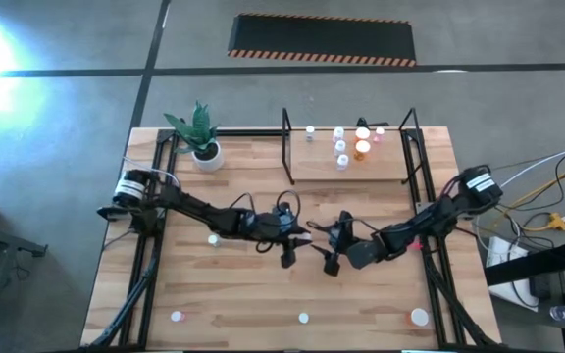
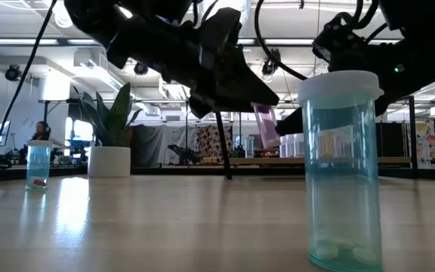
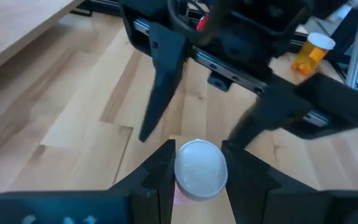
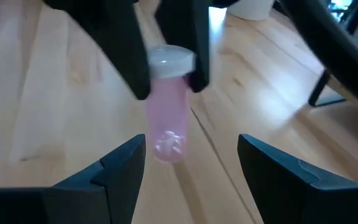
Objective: Pick and place medicine bottles onto shelf by color
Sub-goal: Put the top pink pill bottle on the shelf aligned with the other pink pill bottle
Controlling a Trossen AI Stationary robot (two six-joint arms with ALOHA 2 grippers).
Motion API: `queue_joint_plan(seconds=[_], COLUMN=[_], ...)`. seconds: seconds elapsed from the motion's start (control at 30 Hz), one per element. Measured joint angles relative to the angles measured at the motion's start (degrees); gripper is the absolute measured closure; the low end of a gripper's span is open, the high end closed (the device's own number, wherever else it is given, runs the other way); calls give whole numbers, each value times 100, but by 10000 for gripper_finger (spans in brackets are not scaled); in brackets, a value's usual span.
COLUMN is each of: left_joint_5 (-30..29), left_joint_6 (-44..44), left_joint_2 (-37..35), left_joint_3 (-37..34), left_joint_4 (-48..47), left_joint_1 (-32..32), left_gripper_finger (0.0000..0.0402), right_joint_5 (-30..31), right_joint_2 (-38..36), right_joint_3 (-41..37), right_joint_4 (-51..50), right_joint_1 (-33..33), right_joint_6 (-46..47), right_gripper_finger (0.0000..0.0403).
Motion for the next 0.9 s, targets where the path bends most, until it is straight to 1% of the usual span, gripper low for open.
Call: queue_joint_plan(seconds=[0.17,0.27,0.53,0.6,0.7,0.8,0.9], left_joint_5=[-20,-28,-130,-131,-131,-133,-108], left_joint_6=[-7,-16,17,26,151,189,446], left_joint_2=[-19,-24,-26,-28,-28,-32,-44], left_joint_3=[-29,-36,-45,-45,-47,-47,-47], left_joint_4=[24,33,19,19,7,19,-10], left_joint_1=[2,2,2,2,7,50,111], left_gripper_finger=[308,308,308,301,272,225,177], right_joint_5=[70,122,113,114,105,105,107], right_joint_2=[323,415,354,353,365,365,356], right_joint_3=[326,426,486,477,439,349,226], right_joint_4=[59,20,43,49,45,36,55], right_joint_1=[-13,-17,-15,-17,-15,-15,-15], right_joint_6=[-178,-322,-385,-353,-297,-166,30], right_gripper_finger=[162,174,245,266,296,322,338])
